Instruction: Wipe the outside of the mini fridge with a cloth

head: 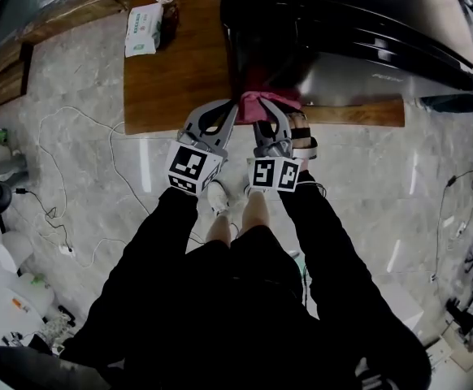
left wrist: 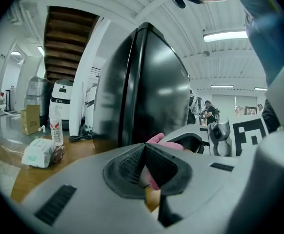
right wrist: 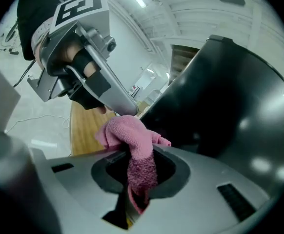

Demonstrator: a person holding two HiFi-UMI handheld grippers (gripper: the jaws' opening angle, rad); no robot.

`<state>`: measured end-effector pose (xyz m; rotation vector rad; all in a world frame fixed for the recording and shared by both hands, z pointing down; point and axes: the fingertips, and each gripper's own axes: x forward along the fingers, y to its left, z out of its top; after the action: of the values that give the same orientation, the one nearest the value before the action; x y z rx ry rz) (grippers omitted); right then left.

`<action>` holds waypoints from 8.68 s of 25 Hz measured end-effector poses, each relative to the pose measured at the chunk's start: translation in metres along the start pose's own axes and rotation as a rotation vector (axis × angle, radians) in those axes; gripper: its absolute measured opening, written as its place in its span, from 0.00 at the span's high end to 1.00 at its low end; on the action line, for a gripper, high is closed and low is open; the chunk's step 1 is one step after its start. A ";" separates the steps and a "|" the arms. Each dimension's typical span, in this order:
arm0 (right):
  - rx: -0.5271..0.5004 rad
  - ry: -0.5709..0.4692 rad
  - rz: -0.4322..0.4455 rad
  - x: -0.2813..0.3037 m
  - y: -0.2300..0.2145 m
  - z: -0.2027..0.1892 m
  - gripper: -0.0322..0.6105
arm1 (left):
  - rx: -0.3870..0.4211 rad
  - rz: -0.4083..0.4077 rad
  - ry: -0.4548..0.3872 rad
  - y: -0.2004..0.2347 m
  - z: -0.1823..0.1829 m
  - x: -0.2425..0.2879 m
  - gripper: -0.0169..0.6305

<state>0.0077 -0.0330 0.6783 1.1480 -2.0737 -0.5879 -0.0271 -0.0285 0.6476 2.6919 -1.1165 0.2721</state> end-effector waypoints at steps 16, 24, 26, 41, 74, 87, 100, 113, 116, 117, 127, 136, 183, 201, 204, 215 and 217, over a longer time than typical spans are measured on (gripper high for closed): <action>0.063 0.194 0.210 0.052 0.097 -0.098 0.84 | -0.101 0.043 0.204 0.008 -0.127 0.024 0.96; 0.120 0.097 0.085 -0.010 0.036 -0.018 0.84 | -0.054 0.026 0.099 -0.012 -0.040 -0.027 0.96; 0.126 0.075 0.038 -0.034 0.017 0.008 0.84 | -0.072 0.022 0.051 -0.020 -0.011 -0.044 0.96; 0.157 0.065 -0.352 -0.217 -0.132 0.102 0.83 | 0.068 -0.233 -0.187 -0.148 0.182 -0.091 0.96; -0.004 -0.218 -0.306 -0.211 -0.325 -0.095 0.83 | 0.058 0.002 -0.206 -0.272 0.216 0.144 0.96; -0.096 -0.144 -0.060 -0.136 -0.204 -0.204 0.84 | -0.032 0.054 0.014 -0.234 0.057 0.197 0.96; -0.139 0.021 0.287 -0.073 -0.083 -0.334 0.84 | -0.112 0.073 0.230 -0.222 -0.073 0.242 0.96; -0.007 -0.079 0.261 -0.127 -0.138 -0.245 0.83 | -0.105 0.027 0.101 -0.246 0.022 0.186 0.96; 0.073 -0.140 0.238 -0.161 -0.177 -0.198 0.83 | -0.083 0.030 0.059 -0.256 0.072 0.160 0.96; 0.094 -0.163 0.232 -0.172 -0.190 -0.182 0.83 | -0.076 0.031 0.044 -0.258 0.088 0.151 0.96; 0.189 -0.366 0.220 -0.273 -0.309 -0.034 0.83 | 0.005 0.078 -0.117 -0.287 0.260 0.082 0.96; 0.105 -0.496 0.248 -0.284 -0.396 0.108 0.83 | 0.125 0.123 -0.230 -0.243 0.398 0.026 0.96; 0.299 0.185 0.710 0.195 -0.411 0.210 0.84 | 0.011 0.137 -0.114 0.160 0.426 0.083 0.96; 0.234 0.174 0.914 0.003 -0.320 0.212 0.84 | 0.062 0.246 -0.103 0.020 0.414 0.003 0.96; 0.229 0.173 0.953 -0.030 -0.304 0.209 0.84 | 0.066 0.258 -0.108 -0.001 0.411 -0.007 0.96; 0.317 0.048 0.954 -0.103 -0.313 0.215 0.84 | 0.082 0.275 -0.128 -0.062 0.411 -0.036 0.96; 0.348 0.002 0.909 -0.116 -0.336 0.215 0.84 | 0.094 0.265 -0.139 -0.075 0.415 -0.036 0.96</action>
<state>0.0757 -0.0911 0.2726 0.2604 -2.4483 0.2187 0.0376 -0.0630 0.2305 2.6750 -1.5412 0.1847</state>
